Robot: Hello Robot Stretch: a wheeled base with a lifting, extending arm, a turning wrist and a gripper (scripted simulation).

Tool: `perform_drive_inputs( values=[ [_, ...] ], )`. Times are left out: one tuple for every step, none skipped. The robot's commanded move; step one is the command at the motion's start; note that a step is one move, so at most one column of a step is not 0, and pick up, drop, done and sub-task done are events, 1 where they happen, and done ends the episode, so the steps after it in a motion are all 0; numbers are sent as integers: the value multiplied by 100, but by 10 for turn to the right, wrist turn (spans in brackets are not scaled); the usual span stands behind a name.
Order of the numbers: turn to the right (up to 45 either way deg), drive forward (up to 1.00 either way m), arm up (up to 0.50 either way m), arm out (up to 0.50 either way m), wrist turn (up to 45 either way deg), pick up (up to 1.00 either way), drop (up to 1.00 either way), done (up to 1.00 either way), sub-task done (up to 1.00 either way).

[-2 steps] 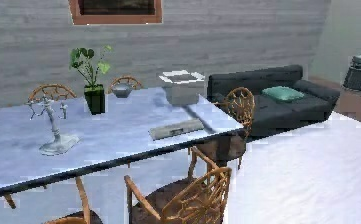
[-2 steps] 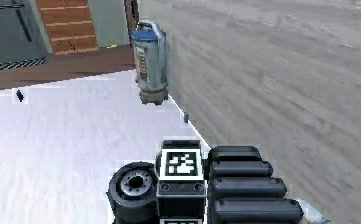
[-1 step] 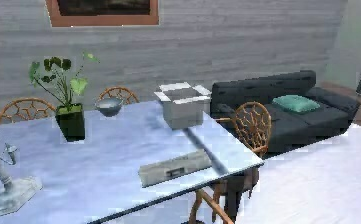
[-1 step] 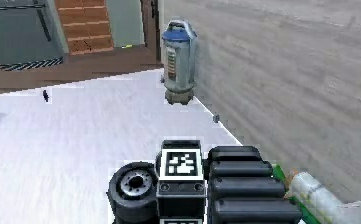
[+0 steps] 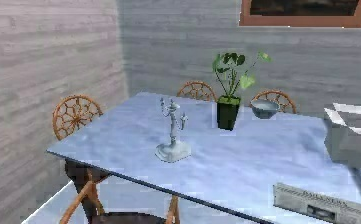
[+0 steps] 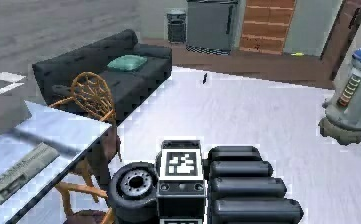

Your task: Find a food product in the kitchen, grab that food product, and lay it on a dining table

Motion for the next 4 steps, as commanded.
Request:
perform_drive_inputs(
  values=[
    [-450,0,0,0,0,0,0,0,0],
    [-450,0,0,0,0,0,0,0,0],
    [-30,0,0,0,0,0,0,0,0],
    [0,0,0,48,0,0,0,0,0]
  ],
)
